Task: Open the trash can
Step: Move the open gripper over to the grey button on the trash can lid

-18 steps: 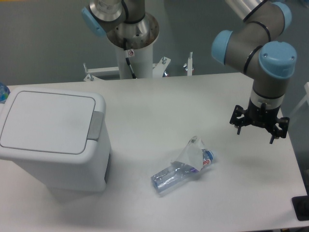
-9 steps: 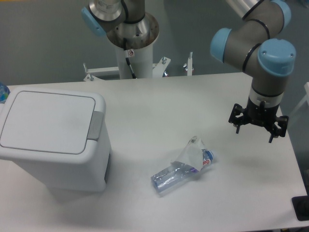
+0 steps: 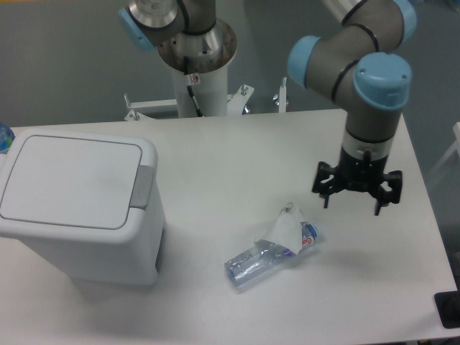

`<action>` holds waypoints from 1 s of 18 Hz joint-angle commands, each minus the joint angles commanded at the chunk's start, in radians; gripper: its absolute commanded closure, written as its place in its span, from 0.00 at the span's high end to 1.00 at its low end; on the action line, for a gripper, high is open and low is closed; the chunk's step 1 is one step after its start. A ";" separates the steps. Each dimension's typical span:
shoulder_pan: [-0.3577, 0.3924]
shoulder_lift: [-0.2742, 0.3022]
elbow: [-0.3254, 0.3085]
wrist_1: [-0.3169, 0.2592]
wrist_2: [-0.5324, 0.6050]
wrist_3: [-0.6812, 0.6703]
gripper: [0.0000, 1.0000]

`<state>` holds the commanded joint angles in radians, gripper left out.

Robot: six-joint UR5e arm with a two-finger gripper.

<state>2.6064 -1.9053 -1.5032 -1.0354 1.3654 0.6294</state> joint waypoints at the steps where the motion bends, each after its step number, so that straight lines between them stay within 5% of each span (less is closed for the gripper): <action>1: -0.018 0.003 -0.005 0.002 -0.015 -0.029 1.00; 7: -0.071 0.100 -0.009 0.003 -0.112 -0.197 1.00; 15: -0.088 0.169 -0.017 0.015 -0.275 -0.244 1.00; 16: -0.139 0.228 -0.075 0.018 -0.323 -0.258 1.00; 18: -0.160 0.238 -0.098 0.023 -0.324 -0.260 1.00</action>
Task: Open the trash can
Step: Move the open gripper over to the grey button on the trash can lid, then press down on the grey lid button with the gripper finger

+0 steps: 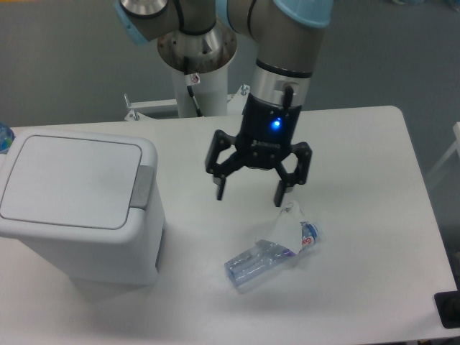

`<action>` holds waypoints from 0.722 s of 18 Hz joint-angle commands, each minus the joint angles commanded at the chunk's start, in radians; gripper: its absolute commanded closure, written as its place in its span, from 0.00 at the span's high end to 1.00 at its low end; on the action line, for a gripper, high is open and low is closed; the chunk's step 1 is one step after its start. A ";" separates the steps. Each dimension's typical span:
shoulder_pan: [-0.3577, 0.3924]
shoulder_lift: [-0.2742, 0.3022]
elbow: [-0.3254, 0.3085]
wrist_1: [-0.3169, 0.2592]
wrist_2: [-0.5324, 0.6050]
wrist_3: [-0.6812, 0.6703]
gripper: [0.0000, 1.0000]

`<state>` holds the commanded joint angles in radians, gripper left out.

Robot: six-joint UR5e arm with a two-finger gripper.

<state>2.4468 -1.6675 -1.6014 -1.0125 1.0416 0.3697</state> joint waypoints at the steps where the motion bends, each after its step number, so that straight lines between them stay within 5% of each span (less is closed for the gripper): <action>1: -0.012 0.000 -0.008 0.005 0.000 -0.003 1.00; 13: -0.068 -0.015 -0.028 0.029 0.009 -0.005 1.00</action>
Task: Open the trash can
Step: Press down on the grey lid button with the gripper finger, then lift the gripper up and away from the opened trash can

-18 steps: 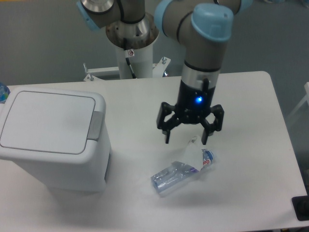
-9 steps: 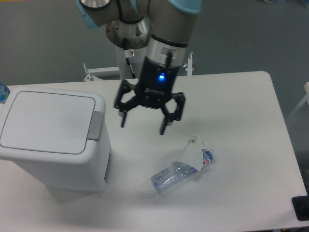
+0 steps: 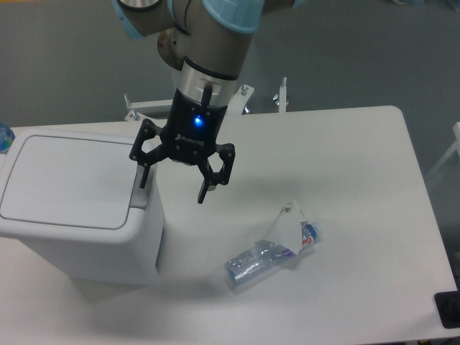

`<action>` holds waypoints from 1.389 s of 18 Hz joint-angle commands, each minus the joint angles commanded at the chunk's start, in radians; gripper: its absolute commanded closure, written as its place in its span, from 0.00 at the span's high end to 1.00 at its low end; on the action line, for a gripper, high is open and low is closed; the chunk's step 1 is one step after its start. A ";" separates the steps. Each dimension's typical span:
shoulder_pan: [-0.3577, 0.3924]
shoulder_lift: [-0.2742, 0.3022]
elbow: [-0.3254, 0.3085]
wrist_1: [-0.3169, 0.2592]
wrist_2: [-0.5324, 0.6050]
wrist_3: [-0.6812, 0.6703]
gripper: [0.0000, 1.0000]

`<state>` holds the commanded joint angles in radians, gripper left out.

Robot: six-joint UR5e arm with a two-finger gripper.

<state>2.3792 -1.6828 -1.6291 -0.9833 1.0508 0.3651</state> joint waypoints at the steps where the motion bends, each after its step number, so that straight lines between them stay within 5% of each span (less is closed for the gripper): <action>1: 0.000 0.000 0.000 0.002 0.000 0.000 1.00; 25: 0.002 -0.006 0.002 0.011 0.020 -0.003 1.00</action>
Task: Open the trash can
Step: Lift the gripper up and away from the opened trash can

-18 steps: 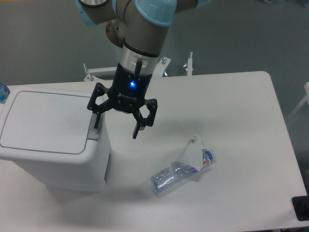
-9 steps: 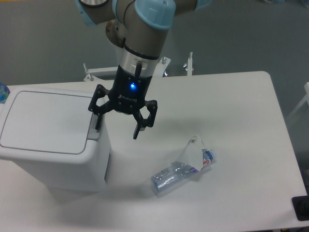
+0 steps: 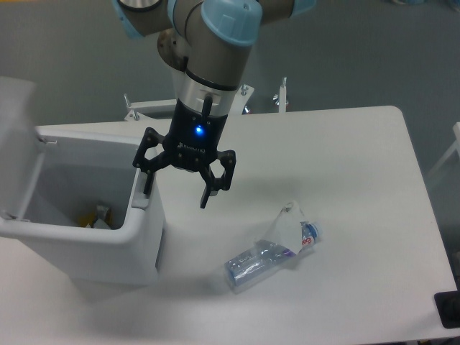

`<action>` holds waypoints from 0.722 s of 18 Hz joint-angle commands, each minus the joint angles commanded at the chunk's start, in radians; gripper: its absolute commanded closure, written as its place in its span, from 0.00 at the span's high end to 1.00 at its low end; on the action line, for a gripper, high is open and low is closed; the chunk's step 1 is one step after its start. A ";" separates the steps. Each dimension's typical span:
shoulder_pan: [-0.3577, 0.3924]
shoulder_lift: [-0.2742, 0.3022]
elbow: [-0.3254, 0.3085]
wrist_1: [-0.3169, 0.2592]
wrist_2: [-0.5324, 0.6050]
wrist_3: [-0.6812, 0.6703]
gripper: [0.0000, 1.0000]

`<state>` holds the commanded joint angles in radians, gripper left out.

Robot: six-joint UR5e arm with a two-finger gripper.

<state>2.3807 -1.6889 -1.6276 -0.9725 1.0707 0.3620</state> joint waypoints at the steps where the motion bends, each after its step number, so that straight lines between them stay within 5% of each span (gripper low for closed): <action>1: 0.000 0.000 0.000 -0.002 0.000 -0.002 1.00; 8: 0.086 0.000 0.026 0.009 0.003 0.026 1.00; 13: 0.213 -0.064 0.026 0.047 0.075 0.205 1.00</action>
<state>2.5937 -1.7531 -1.6015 -0.9251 1.1455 0.5670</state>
